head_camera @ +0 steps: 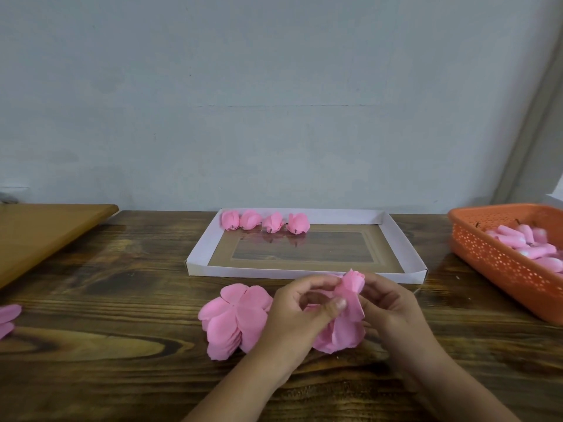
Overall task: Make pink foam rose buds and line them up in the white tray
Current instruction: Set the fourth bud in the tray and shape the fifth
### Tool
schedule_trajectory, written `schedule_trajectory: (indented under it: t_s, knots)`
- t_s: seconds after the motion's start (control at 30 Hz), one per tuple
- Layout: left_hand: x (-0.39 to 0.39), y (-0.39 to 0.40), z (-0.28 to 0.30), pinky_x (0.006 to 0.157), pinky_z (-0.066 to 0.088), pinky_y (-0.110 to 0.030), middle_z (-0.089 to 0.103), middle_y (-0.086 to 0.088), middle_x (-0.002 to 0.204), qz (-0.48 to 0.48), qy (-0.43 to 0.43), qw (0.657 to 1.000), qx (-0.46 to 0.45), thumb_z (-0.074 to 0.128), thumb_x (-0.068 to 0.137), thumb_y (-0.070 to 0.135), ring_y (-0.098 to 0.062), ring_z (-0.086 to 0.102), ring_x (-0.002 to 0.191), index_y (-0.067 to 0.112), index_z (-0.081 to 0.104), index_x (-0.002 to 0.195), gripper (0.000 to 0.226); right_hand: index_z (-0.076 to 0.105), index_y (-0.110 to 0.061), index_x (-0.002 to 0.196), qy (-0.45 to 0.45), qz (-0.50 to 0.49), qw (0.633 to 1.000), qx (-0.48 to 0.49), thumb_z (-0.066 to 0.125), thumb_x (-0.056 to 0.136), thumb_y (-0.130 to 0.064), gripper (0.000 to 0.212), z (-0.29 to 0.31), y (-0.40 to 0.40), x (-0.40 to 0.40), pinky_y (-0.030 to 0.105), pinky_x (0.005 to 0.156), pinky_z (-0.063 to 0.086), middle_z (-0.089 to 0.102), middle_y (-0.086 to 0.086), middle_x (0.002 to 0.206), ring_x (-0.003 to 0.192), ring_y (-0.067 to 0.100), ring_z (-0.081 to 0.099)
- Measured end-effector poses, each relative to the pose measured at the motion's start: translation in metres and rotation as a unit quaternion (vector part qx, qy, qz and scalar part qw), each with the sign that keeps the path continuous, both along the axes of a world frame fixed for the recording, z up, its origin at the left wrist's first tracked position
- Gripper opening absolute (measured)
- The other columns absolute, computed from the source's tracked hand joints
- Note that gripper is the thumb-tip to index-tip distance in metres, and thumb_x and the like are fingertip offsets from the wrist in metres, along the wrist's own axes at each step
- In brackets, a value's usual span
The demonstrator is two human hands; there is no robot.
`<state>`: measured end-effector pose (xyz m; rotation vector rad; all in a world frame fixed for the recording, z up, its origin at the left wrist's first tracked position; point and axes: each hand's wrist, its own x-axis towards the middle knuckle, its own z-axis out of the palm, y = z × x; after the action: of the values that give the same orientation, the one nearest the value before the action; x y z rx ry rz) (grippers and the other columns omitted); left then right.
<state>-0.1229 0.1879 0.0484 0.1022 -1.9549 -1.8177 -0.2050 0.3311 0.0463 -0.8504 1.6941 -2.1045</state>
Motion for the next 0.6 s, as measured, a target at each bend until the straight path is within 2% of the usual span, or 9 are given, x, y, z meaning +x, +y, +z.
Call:
schedule_trajectory:
  t_s: [0.1, 0.17, 0.27, 0.33, 0.43, 0.6]
  knots:
    - [0.0022, 0.0, 0.0027, 0.082, 0.057, -0.024, 0.077, 0.011, 0.106, -0.031, 0.008, 0.999, -0.024, 0.079, 0.084, 0.03, -0.006, 0.07, 0.093, 0.05, 0.075, 0.105, 0.03, 0.078, -0.02, 0.107, -0.012, 0.024, 0.999, 0.022, 0.077, 0.083, -0.02, 0.024, -0.0007, 0.0008, -0.0012, 0.043, 0.076, 0.062, 0.077, 0.013, 0.105, 0.097, 0.034, 0.074]
    - [0.0025, -0.0019, 0.0033, 0.079, 0.055, -0.022, 0.076, 0.009, 0.108, -0.035, 0.01, 0.999, -0.04, 0.08, 0.082, 0.032, -0.01, 0.069, 0.091, 0.048, 0.075, 0.105, 0.028, 0.077, -0.017, 0.111, -0.031, 0.04, 0.998, 0.029, 0.077, 0.083, -0.018, 0.028, -0.0017, 0.0012, -0.0026, 0.046, 0.079, 0.061, 0.076, 0.015, 0.108, 0.1, 0.036, 0.073]
    - [0.0018, -0.0043, 0.003, 0.075, 0.052, -0.021, 0.073, 0.002, 0.104, -0.01, 0.023, 0.997, -0.071, 0.081, 0.078, 0.034, -0.012, 0.069, 0.09, 0.037, 0.077, 0.093, 0.016, 0.077, -0.018, 0.112, -0.048, 0.054, 0.997, 0.035, 0.075, 0.087, -0.015, 0.025, -0.0022, 0.0012, -0.004, 0.052, 0.083, 0.06, 0.076, 0.017, 0.108, 0.101, 0.037, 0.073]
    - [0.0013, -0.0049, 0.0017, 0.076, 0.055, -0.028, 0.071, -0.002, 0.097, 0.001, 0.033, 0.996, -0.081, 0.08, 0.08, 0.033, -0.017, 0.069, 0.089, 0.026, 0.077, 0.085, 0.009, 0.077, -0.018, 0.111, -0.051, 0.064, 0.996, 0.033, 0.078, 0.084, -0.017, 0.027, -0.0018, 0.0011, -0.0041, 0.048, 0.082, 0.061, 0.076, 0.017, 0.108, 0.1, 0.037, 0.073]
    - [0.0014, -0.005, 0.0003, 0.081, 0.056, -0.041, 0.073, -0.006, 0.092, 0.007, 0.036, 0.997, -0.074, 0.078, 0.085, 0.028, -0.023, 0.069, 0.088, 0.013, 0.075, 0.087, 0.016, 0.076, -0.017, 0.113, -0.056, 0.073, 0.995, 0.032, 0.079, 0.079, -0.024, 0.035, -0.0016, 0.0007, -0.0038, 0.048, 0.083, 0.061, 0.076, 0.018, 0.108, 0.099, 0.037, 0.073]
    - [0.0008, -0.004, -0.0006, 0.071, 0.056, -0.034, 0.074, -0.005, 0.083, 0.018, 0.035, 0.997, -0.062, 0.072, 0.088, 0.037, -0.019, 0.067, 0.077, 0.017, 0.073, 0.088, 0.02, 0.075, -0.015, 0.115, -0.047, 0.082, 0.995, 0.031, 0.079, 0.08, -0.024, 0.036, -0.004, -0.0002, -0.0049, 0.051, 0.083, 0.06, 0.075, 0.022, 0.107, 0.099, 0.042, 0.071]
